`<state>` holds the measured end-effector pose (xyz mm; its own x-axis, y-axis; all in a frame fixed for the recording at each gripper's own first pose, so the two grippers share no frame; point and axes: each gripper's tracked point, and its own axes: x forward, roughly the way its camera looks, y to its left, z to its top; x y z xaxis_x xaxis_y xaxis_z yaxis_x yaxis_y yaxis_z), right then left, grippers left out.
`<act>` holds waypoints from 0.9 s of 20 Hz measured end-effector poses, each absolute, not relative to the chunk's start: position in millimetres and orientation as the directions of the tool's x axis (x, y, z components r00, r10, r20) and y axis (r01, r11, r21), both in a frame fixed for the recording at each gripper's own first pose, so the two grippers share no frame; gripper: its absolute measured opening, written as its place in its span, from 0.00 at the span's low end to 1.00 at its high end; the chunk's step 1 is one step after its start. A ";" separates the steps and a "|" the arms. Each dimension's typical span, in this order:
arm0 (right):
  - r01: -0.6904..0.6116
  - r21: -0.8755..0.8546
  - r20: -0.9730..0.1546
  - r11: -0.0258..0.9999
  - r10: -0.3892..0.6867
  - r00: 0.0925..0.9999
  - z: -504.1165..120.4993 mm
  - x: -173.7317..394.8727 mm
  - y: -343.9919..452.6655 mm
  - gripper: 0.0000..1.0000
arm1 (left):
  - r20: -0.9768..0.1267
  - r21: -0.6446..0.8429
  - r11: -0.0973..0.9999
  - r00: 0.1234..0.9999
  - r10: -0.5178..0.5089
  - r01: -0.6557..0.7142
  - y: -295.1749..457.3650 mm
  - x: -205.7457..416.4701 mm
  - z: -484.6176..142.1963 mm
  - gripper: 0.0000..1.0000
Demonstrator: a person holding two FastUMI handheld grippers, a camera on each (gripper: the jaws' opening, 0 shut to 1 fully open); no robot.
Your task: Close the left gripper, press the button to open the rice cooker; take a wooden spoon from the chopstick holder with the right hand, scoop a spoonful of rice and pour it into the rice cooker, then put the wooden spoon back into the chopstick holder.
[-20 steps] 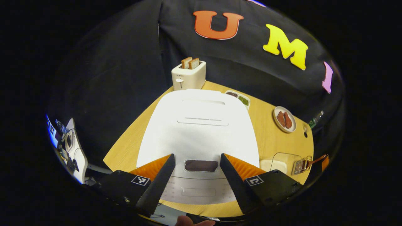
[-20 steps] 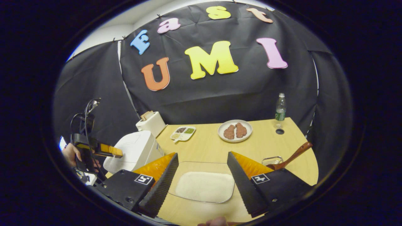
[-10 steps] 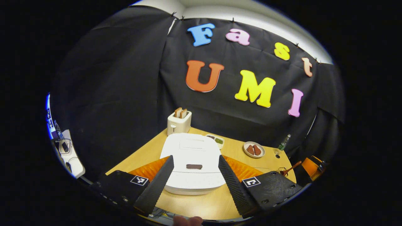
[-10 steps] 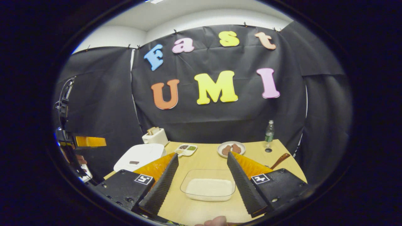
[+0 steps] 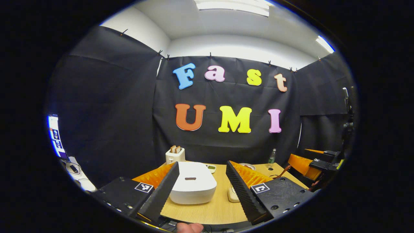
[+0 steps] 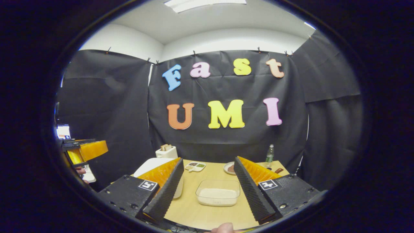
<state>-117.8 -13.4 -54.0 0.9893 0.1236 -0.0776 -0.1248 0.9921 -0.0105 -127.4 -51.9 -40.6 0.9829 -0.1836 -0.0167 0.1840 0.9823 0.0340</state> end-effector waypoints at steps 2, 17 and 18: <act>-0.110 -0.011 -0.067 0.994 0.109 0.992 -52.2 -134.2 -13.8 0.98 | -0.007 0.033 0.982 0.982 -0.186 0.186 -54.4 -138.5 -41.0 0.94; -0.089 -0.013 -0.095 0.996 0.087 0.992 -64.0 -167.7 -11.5 0.99 | -0.009 0.074 0.975 0.977 -0.211 0.211 -56.6 -165.2 -41.7 0.94; -0.093 -0.018 -0.095 0.996 0.091 0.991 -62.5 -166.9 -9.5 0.99 | -0.010 0.073 0.975 0.978 -0.209 0.209 -55.7 -164.5 -41.3 0.94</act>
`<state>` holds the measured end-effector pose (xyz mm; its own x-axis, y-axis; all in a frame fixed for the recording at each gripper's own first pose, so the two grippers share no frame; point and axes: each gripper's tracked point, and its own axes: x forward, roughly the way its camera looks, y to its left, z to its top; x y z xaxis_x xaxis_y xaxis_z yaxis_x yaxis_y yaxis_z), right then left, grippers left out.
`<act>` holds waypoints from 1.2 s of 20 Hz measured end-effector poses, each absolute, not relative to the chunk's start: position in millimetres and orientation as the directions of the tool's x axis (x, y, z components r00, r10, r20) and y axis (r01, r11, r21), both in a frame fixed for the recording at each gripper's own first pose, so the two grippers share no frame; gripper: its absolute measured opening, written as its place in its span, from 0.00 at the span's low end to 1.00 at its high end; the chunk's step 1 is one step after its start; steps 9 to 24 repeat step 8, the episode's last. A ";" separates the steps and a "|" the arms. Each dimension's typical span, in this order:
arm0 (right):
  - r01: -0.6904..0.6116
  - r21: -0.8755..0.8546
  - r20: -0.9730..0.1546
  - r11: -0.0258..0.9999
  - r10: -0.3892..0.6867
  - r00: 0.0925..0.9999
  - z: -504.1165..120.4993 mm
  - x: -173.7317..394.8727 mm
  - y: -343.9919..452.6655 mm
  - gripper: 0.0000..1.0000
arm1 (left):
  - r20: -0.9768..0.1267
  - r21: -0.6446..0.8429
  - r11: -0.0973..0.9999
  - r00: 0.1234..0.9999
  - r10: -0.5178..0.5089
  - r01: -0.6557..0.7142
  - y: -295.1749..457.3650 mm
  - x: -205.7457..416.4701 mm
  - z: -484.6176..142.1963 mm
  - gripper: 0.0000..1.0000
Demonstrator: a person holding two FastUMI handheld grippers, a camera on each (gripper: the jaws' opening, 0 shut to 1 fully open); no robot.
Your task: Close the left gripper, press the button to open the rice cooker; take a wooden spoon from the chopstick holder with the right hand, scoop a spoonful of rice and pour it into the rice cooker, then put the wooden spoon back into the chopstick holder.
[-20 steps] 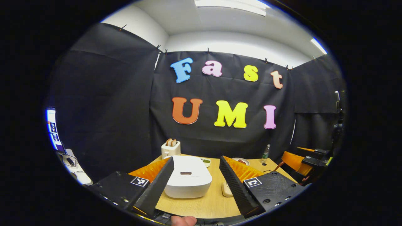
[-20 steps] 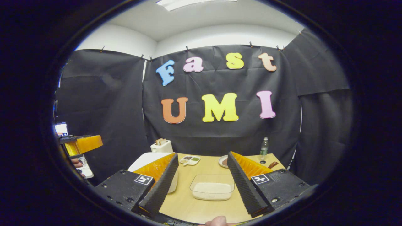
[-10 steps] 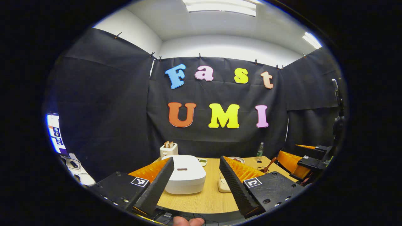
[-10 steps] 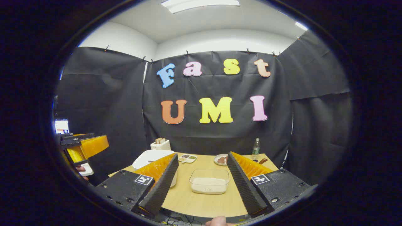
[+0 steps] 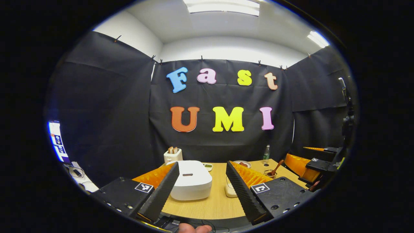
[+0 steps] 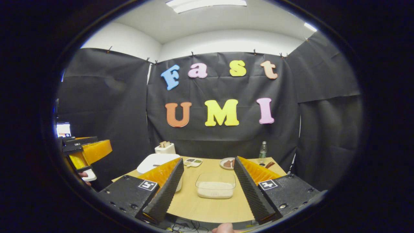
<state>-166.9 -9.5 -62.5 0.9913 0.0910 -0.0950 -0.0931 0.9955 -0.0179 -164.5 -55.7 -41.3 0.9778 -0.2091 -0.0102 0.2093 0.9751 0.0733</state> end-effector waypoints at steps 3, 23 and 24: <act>-0.102 -0.025 -0.087 0.994 0.099 0.991 -55.9 -160.4 -4.7 0.98 | -0.010 0.073 0.979 0.982 -0.190 0.190 -47.1 -162.0 -40.3 0.94; -0.116 -0.034 -0.098 0.993 0.112 0.989 -55.2 -155.1 2.7 0.98 | -0.012 0.057 0.984 0.986 -0.166 0.167 -39.1 -157.2 -36.9 0.94; -0.116 -0.034 -0.098 0.993 0.112 0.989 -55.2 -155.1 2.7 0.98 | -0.012 0.057 0.984 0.986 -0.166 0.167 -39.1 -157.2 -36.9 0.94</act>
